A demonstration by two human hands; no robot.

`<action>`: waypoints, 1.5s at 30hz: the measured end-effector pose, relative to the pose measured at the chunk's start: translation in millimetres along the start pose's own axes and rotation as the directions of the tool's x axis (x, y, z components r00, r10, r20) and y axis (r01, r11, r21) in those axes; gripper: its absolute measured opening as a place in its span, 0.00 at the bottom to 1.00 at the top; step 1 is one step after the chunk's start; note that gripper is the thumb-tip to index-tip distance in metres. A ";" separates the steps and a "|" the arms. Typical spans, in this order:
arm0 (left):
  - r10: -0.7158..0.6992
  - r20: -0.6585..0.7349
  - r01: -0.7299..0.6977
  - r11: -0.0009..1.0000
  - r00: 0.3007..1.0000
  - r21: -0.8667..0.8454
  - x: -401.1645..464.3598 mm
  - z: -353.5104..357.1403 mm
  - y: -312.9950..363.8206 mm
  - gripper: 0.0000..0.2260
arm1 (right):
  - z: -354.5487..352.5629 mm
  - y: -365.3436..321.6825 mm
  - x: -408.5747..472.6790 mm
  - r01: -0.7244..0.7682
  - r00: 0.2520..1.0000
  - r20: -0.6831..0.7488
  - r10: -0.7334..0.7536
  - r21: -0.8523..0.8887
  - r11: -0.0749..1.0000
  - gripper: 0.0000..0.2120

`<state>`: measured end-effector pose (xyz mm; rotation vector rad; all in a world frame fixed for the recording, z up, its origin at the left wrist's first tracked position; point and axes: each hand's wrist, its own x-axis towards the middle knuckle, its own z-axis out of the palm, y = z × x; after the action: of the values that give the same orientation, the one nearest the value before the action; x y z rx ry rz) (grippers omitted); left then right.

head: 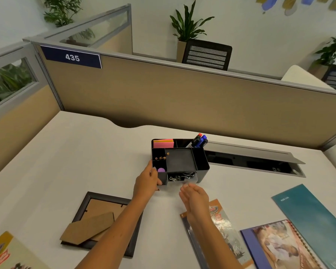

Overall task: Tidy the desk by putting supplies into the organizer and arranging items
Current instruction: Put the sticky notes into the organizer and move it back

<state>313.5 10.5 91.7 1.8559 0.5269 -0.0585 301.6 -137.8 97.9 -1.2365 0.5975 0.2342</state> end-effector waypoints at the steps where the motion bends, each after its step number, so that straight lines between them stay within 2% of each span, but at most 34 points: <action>1: -0.004 0.000 0.004 1.000 1.000 0.002 0.4 0.1 -0.1 0.20 | 2.5 -1.2 3.5 0.009 1.000 0.007 -0.009 -0.023 1.000 0.11; 6: -0.009 -0.005 0.009 1.000 1.000 0.012 2.5 1.3 -1.2 0.20 | 13.4 -9.5 17.4 0.031 0.999 0.034 -0.028 -0.076 0.997 0.10; 10: -0.010 0.002 0.010 1.000 1.000 0.003 2.6 0.3 0.2 0.21 | 12.7 -10.8 22.8 0.038 0.999 0.003 -0.038 -0.125 0.991 0.08; 13: -0.019 0.019 0.019 1.000 1.000 -0.017 3.3 -2.6 1.0 0.21 | 4.7 -15.1 26.0 0.101 0.980 -0.154 -0.128 -0.172 0.980 0.05; 15: -0.026 0.017 0.026 1.000 1.000 -0.014 4.1 -4.6 2.1 0.21 | -1.8 -25.0 30.9 0.167 0.940 -0.263 -0.219 -0.207 0.964 0.09; 17: -0.027 0.000 0.027 1.000 1.000 0.009 5.4 -5.2 4.1 0.21 | -9.4 -39.3 40.8 0.251 0.897 -0.292 -0.332 -0.282 0.926 0.12; 20: -0.021 -0.034 0.023 0.997 0.999 0.072 7.1 -5.9 7.6 0.21 | -18.3 -60.3 63.9 0.330 0.867 -0.130 -0.481 -0.572 0.751 0.17; 22: -0.018 -0.043 0.022 0.994 0.999 0.107 7.9 -5.3 8.0 0.20 | -21.4 -69.8 78.1 0.320 0.896 0.036 -0.442 -0.741 0.590 0.20; 24: -0.017 -0.035 0.021 0.994 0.999 0.109 7.5 -3.7 8.5 0.20 | -21.7 -75.2 85.7 0.301 0.937 0.146 -0.317 -0.798 0.523 0.20; 27: 0.003 -0.032 0.000 0.995 0.999 0.100 7.0 -1.7 11.5 0.19 | -20.1 -76.7 87.7 0.248 0.968 0.182 -0.171 -0.768 0.590 0.14; 31: 0.015 -0.017 -0.013 0.992 1.000 0.126 10.9 -3.2 12.7 0.19 | -18.6 -70.5 87.5 0.267 0.962 0.161 -0.218 -0.705 0.657 0.12; 45: 0.099 -0.027 -0.091 0.973 0.995 0.211 84.1 -28.1 53.8 0.18 | 24.6 -97.4 115.6 0.333 0.939 0.142 -0.312 -0.598 0.729 0.09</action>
<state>403.6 50.0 124.6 2.0894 0.4710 -0.0153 451.0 -163.9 119.1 -1.9503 0.2597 0.1550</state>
